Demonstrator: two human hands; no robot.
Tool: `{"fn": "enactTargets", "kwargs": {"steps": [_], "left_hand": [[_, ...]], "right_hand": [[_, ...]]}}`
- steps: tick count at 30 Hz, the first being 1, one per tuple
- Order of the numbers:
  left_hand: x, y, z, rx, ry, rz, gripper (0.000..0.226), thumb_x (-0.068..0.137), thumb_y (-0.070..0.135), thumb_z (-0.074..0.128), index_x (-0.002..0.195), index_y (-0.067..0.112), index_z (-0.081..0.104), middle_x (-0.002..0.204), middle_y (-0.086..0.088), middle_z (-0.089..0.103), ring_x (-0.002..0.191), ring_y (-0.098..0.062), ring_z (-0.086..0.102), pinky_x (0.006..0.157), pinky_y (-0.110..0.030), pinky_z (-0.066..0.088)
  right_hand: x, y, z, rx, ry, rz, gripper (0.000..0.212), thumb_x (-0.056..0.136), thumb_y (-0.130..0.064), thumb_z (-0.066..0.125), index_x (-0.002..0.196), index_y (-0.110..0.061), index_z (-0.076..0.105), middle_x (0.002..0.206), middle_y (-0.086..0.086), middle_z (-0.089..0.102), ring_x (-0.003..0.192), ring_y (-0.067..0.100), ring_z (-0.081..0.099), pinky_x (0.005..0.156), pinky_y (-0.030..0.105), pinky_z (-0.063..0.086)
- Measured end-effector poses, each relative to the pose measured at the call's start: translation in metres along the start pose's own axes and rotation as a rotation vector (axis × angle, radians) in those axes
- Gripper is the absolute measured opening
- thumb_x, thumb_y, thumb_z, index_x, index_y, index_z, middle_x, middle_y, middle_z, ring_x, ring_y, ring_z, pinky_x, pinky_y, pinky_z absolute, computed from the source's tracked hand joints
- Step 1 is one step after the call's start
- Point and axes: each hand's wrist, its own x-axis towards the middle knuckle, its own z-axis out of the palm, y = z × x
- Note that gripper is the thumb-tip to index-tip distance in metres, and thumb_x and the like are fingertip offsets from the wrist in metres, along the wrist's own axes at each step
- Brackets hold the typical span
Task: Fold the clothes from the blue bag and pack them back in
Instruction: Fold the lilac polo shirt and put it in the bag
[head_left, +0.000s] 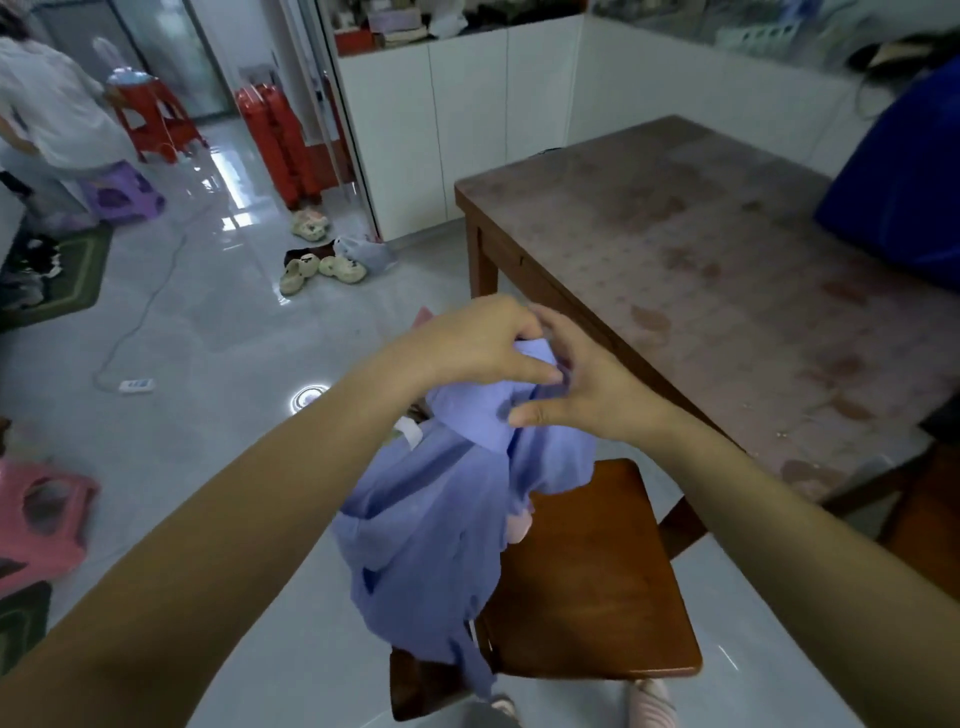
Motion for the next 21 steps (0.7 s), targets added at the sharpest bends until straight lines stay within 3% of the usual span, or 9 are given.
{"fn": "enactTargets", "kwargs": {"steps": [2, 4, 6, 9, 11, 13, 15, 18, 21], "left_hand": [[0.007, 0.019, -0.011, -0.071, 0.049, 0.052, 0.026, 0.077, 0.032, 0.075, 0.074, 0.007, 0.067, 0.070, -0.011, 0.062, 0.058, -0.010, 0.048, 0.051, -0.021, 0.036], [0.008, 0.020, -0.020, -0.352, 0.174, 0.069, 0.025, 0.072, 0.032, 0.079, 0.081, 0.013, 0.067, 0.078, -0.007, 0.067, 0.066, -0.008, 0.057, 0.058, -0.018, 0.045], [0.010, 0.006, -0.017, -0.638, 0.232, 0.048, 0.047, 0.063, 0.045, 0.083, 0.097, 0.022, 0.061, 0.095, 0.002, 0.065, 0.084, -0.008, 0.062, 0.073, -0.015, 0.051], [0.015, -0.014, 0.015, -0.503, -0.123, -0.010, 0.078, 0.055, 0.070, 0.071, 0.114, 0.020, 0.056, 0.115, 0.005, 0.061, 0.104, -0.010, 0.060, 0.092, -0.027, 0.049], [0.021, -0.016, 0.049, -0.360, -0.341, -0.023, 0.047, 0.068, 0.059, 0.074, 0.097, 0.024, 0.060, 0.096, 0.004, 0.066, 0.090, -0.013, 0.062, 0.083, -0.032, 0.050], [0.034, -0.011, 0.079, -0.325, -0.276, 0.027, 0.019, 0.081, 0.043, 0.070, 0.083, 0.031, 0.057, 0.080, 0.008, 0.060, 0.076, -0.011, 0.056, 0.072, -0.027, 0.044], [0.045, -0.001, 0.096, -0.341, -0.122, 0.024, 0.021, 0.081, 0.050, 0.066, 0.088, 0.033, 0.056, 0.087, 0.012, 0.059, 0.080, -0.007, 0.057, 0.070, -0.021, 0.042], [0.067, 0.030, 0.103, -0.491, -0.103, 0.040, 0.040, 0.078, 0.049, 0.069, 0.100, 0.018, 0.057, 0.096, 0.004, 0.063, 0.081, -0.005, 0.057, 0.065, -0.012, 0.042], [0.081, 0.068, 0.114, -0.522, -0.169, 0.073, 0.051, 0.073, 0.058, 0.070, 0.104, 0.018, 0.060, 0.095, -0.001, 0.068, 0.084, -0.010, 0.063, 0.071, -0.026, 0.052]], "right_hand": [[-0.002, -0.006, -0.003, 0.077, 0.035, -0.010, 0.032, 0.072, -0.016, 0.079, 0.092, -0.029, 0.057, 0.080, -0.022, 0.061, 0.074, -0.011, 0.057, 0.067, 0.014, 0.049], [-0.009, -0.004, -0.019, 0.096, 0.151, -0.023, 0.035, 0.077, -0.020, 0.074, 0.059, -0.005, 0.049, 0.052, 0.000, 0.055, 0.050, 0.010, 0.050, 0.051, 0.026, 0.042], [-0.020, 0.000, -0.039, 0.141, 0.242, -0.032, 0.042, 0.076, -0.034, 0.070, 0.076, 0.007, 0.061, 0.076, 0.029, 0.062, 0.068, 0.037, 0.060, 0.059, 0.044, 0.051], [-0.036, 0.007, -0.072, 0.289, 0.392, -0.047, 0.016, 0.086, -0.015, 0.063, 0.100, -0.010, 0.069, 0.088, -0.005, 0.073, 0.085, 0.012, 0.069, 0.071, 0.028, 0.054], [-0.046, 0.012, -0.088, 0.353, 0.436, -0.071, 0.017, 0.082, -0.019, 0.066, 0.098, -0.014, 0.069, 0.079, -0.014, 0.073, 0.077, 0.003, 0.068, 0.067, 0.020, 0.052], [-0.054, 0.021, -0.100, 0.400, 0.483, -0.077, 0.037, 0.062, -0.049, 0.078, 0.089, -0.024, 0.074, 0.082, -0.009, 0.073, 0.078, 0.009, 0.068, 0.068, 0.024, 0.054], [-0.062, 0.027, -0.106, 0.424, 0.531, -0.068, 0.055, 0.044, -0.064, 0.080, 0.086, -0.029, 0.077, 0.087, -0.005, 0.074, 0.081, 0.011, 0.068, 0.068, 0.024, 0.054], [-0.077, 0.034, -0.118, 0.423, 0.660, -0.052, 0.057, 0.044, -0.069, 0.078, 0.086, -0.030, 0.076, 0.089, 0.000, 0.074, 0.083, 0.017, 0.068, 0.069, 0.030, 0.054], [-0.090, 0.035, -0.133, 0.413, 0.792, -0.053, 0.031, 0.061, -0.053, 0.074, 0.082, -0.031, 0.076, 0.084, -0.005, 0.074, 0.080, 0.013, 0.068, 0.065, 0.026, 0.054]]}}
